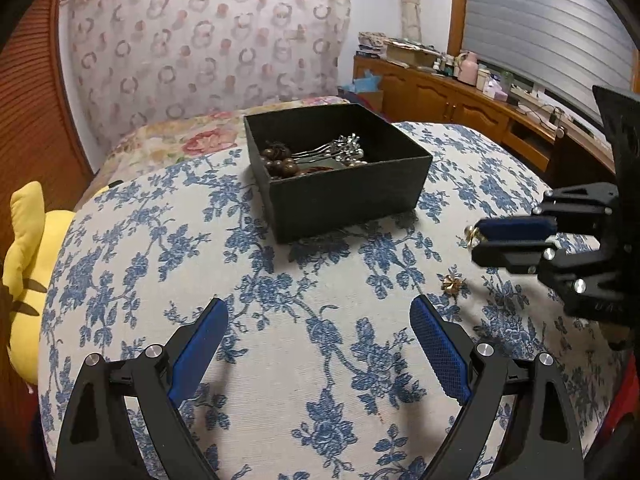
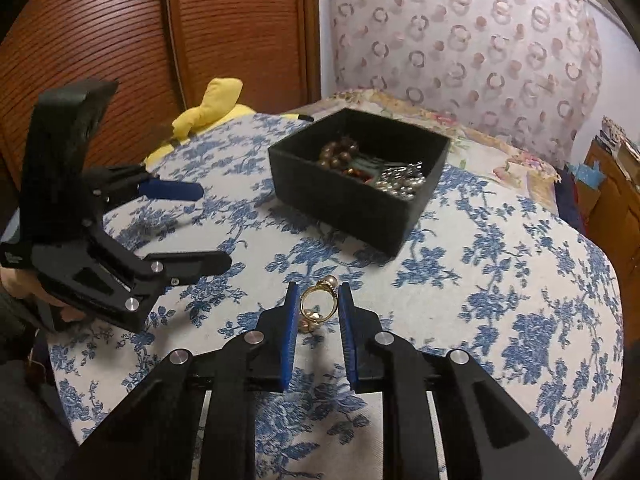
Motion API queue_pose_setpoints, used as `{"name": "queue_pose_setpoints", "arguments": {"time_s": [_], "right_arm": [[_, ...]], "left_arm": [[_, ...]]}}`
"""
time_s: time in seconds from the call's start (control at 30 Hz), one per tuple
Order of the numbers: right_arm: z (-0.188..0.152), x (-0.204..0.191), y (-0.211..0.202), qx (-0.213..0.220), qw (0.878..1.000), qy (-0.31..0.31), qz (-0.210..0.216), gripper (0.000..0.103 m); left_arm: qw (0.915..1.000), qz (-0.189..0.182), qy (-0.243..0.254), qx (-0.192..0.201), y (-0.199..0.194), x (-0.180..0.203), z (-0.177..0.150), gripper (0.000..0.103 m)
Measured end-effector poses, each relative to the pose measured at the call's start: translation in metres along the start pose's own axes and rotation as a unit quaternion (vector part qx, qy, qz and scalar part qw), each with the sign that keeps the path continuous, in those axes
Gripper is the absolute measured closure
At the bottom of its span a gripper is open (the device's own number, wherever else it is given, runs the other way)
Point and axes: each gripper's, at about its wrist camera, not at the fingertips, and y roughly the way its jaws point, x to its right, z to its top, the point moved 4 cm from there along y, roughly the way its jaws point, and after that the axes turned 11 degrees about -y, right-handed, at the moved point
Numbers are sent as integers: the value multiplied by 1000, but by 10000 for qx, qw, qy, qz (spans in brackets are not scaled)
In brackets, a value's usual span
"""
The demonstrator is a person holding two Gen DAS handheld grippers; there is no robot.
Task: Organize jewelry
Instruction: 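Move the right tool to the gold ring and grasp it, then grasp the gold brooch with the left tool while the right tool holds the ring, then carry the brooch and ring over the box and open both tools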
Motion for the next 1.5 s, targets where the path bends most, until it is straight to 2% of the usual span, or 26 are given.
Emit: {"name": "queue_pose_setpoints", "arguments": {"time_s": [0.37, 0.57, 0.7, 0.8, 0.93, 0.97, 1.0, 1.1, 1.2, 1.5], "right_arm": [[-24, 34, -14, -36, 9989, 388, -247, 82], [-34, 40, -12, -82, 9984, 481, -296, 82], [-36, 43, -13, -75, 9981, 527, -310, 82], [-38, 45, -14, -71, 9980, 551, -317, 81], [-40, 47, -14, -86, 9979, 562, -313, 81], [-41, 46, -14, -91, 9979, 559, -313, 81], [-41, 46, -14, -95, 9979, 557, -309, 81], [-40, 46, -14, -103, 9980, 553, -297, 81], [-39, 45, -13, -95, 9981, 536, -290, 81], [-4, 49, -15, 172, 9986, 421, -267, 81]], "left_arm": [[9991, -281, 317, -84, 11, 38, 1, 15], [9968, -452, 613, -231, 18, 62, -1, 35], [9952, -491, 760, -361, 25, 74, -4, 54], [9940, -493, 866, -448, 31, 80, -7, 62], [9937, -467, 910, -466, 34, 83, -8, 67], [9937, -477, 904, -466, 34, 83, -8, 75], [9934, -534, 896, -476, 33, 83, -9, 90], [9925, -662, 881, -531, 31, 82, -8, 89], [9935, -635, 823, -468, 28, 78, -6, 89], [9967, -624, 520, -11, 4, 58, 29, 89]]}}
